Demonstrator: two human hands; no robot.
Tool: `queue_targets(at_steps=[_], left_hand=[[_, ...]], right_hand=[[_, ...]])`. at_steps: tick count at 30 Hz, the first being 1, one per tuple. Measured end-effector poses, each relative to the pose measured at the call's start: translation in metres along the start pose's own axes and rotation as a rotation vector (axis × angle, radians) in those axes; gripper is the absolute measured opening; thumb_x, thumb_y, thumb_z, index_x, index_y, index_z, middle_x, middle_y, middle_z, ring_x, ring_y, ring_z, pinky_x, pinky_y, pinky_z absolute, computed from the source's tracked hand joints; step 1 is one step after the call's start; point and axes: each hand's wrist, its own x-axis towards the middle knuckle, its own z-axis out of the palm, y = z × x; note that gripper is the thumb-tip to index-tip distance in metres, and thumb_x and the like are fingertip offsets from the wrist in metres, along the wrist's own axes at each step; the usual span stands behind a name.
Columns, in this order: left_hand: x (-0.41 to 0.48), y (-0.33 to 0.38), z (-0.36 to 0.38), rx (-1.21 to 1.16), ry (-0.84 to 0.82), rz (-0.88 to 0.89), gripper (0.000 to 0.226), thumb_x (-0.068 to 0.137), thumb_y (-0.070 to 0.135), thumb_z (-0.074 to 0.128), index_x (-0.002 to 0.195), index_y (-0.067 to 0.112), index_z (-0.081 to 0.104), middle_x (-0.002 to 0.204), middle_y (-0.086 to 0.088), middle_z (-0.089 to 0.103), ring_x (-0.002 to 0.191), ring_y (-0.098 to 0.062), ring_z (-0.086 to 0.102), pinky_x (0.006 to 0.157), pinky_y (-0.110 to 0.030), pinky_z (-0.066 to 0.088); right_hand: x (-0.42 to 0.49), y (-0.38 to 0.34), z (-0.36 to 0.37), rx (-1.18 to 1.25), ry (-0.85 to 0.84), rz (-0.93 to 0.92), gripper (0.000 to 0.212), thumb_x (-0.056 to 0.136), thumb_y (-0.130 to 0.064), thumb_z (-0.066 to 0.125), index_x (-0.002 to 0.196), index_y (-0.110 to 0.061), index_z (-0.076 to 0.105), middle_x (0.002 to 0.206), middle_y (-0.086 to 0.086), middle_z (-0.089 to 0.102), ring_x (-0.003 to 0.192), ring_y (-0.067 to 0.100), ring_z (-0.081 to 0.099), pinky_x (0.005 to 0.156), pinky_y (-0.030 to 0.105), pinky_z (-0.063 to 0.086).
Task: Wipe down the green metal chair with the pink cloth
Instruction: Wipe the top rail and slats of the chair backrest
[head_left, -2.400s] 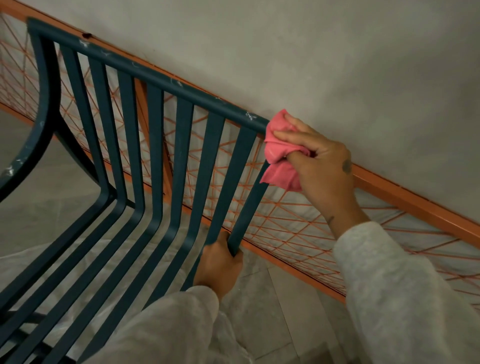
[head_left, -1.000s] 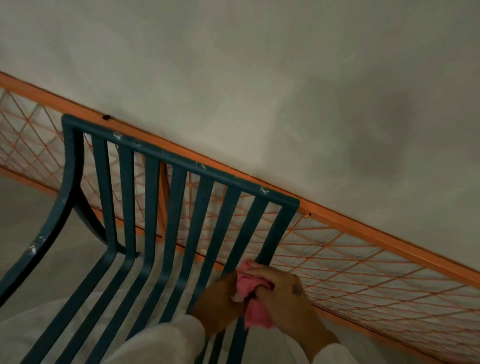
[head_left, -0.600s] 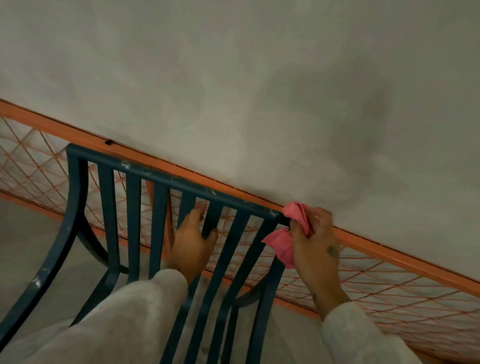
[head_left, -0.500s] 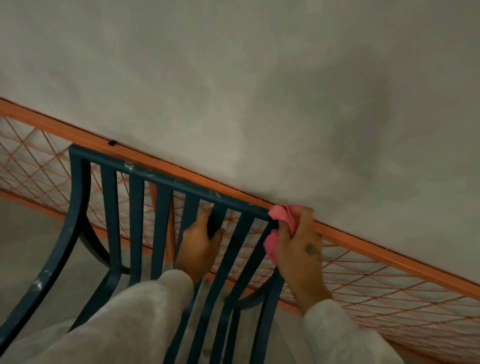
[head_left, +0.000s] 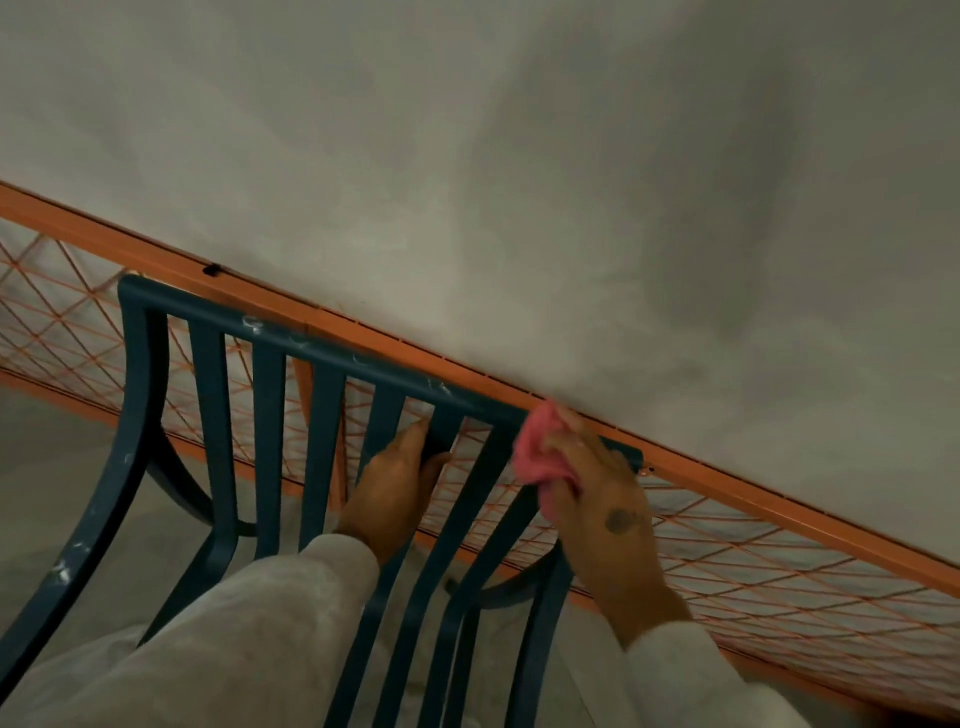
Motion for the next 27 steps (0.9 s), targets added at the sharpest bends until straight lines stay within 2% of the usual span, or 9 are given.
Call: queue_targets(at_steps=[3,4,6,11,16,18,22,25,27], left_hand=[[0.000,0.001,0.000,-0.003,0.021,-0.010,0.026,0.094,0.023,0.056,0.118,0.013,0.052,0.112,-0.009,0.065,0.101,-0.025,0.064,0.086,-0.040,0.054],[-0.001,0.001,0.000,0.004,0.025,-0.008,0.026,0.094,0.024,0.056,0.117,0.013,0.053,0.112,-0.009,0.065,0.101,-0.024,0.064,0.086,-0.039,0.054],[-0.002,0.000,-0.001,0.007,0.029,0.012,0.026,0.094,0.024,0.055,0.117,0.012,0.053,0.111,-0.008,0.065,0.100,-0.023,0.064,0.085,-0.036,0.055],[0.000,-0.004,-0.002,0.041,0.023,0.061,0.023,0.094,0.028,0.054,0.109,0.011,0.054,0.101,-0.006,0.067,0.087,-0.021,0.065,0.074,-0.041,0.055],[0.001,0.000,-0.005,0.038,-0.002,0.037,0.028,0.094,0.026,0.054,0.116,0.008,0.053,0.111,-0.011,0.066,0.100,-0.025,0.064,0.085,-0.038,0.055],[0.002,0.000,-0.005,0.029,0.001,0.021,0.027,0.095,0.025,0.054,0.116,0.008,0.053,0.110,-0.012,0.066,0.100,-0.025,0.064,0.085,-0.038,0.054],[0.001,-0.003,-0.002,0.037,0.038,0.054,0.027,0.094,0.024,0.056,0.116,0.008,0.053,0.106,-0.012,0.067,0.095,-0.024,0.066,0.082,-0.038,0.056],[0.001,-0.003,0.000,0.031,0.051,0.062,0.026,0.093,0.023,0.058,0.113,0.007,0.054,0.103,-0.012,0.068,0.092,-0.024,0.067,0.079,-0.038,0.057],[0.001,-0.003,-0.001,0.022,0.050,0.067,0.024,0.092,0.021,0.059,0.112,0.008,0.055,0.103,-0.011,0.068,0.092,-0.024,0.066,0.079,-0.037,0.057]], right_hand=[[-0.010,0.012,-0.005,-0.030,0.218,0.035,0.027,0.088,-0.002,0.062,0.109,-0.017,0.068,0.123,-0.020,0.052,0.103,-0.012,0.046,0.094,0.010,0.042],[-0.009,0.005,0.000,-0.040,0.241,0.052,0.025,0.088,-0.002,0.062,0.107,-0.017,0.069,0.119,-0.018,0.054,0.101,-0.007,0.050,0.092,0.011,0.045],[0.000,-0.014,0.016,-0.088,0.213,0.042,0.023,0.090,-0.006,0.061,0.107,-0.020,0.068,0.119,-0.008,0.060,0.095,0.011,0.059,0.085,0.027,0.055],[0.027,-0.049,0.048,-0.180,0.083,-0.107,0.039,0.074,0.001,0.078,0.110,-0.013,0.070,0.129,0.010,0.061,0.097,0.034,0.065,0.079,0.041,0.058],[0.005,-0.011,0.010,-0.307,0.044,-0.158,0.051,0.071,0.005,0.077,0.114,-0.023,0.070,0.136,0.000,0.059,0.090,0.027,0.063,0.076,0.038,0.058],[-0.009,0.016,-0.008,-0.255,0.074,-0.081,0.042,0.080,0.000,0.071,0.111,-0.030,0.070,0.132,-0.006,0.061,0.096,0.020,0.063,0.081,0.037,0.057],[-0.030,0.023,-0.021,0.126,0.284,0.388,0.035,0.092,-0.014,0.063,0.111,-0.043,0.062,0.132,-0.008,0.059,0.117,0.017,0.057,0.105,0.042,0.044],[-0.037,0.000,-0.009,0.235,0.331,0.417,0.035,0.090,-0.017,0.065,0.120,-0.033,0.063,0.125,-0.008,0.058,0.109,0.011,0.055,0.096,0.029,0.047],[-0.035,-0.007,0.009,0.261,0.292,0.422,0.034,0.088,-0.019,0.068,0.121,-0.028,0.065,0.119,-0.008,0.056,0.104,0.010,0.054,0.091,0.027,0.049]])
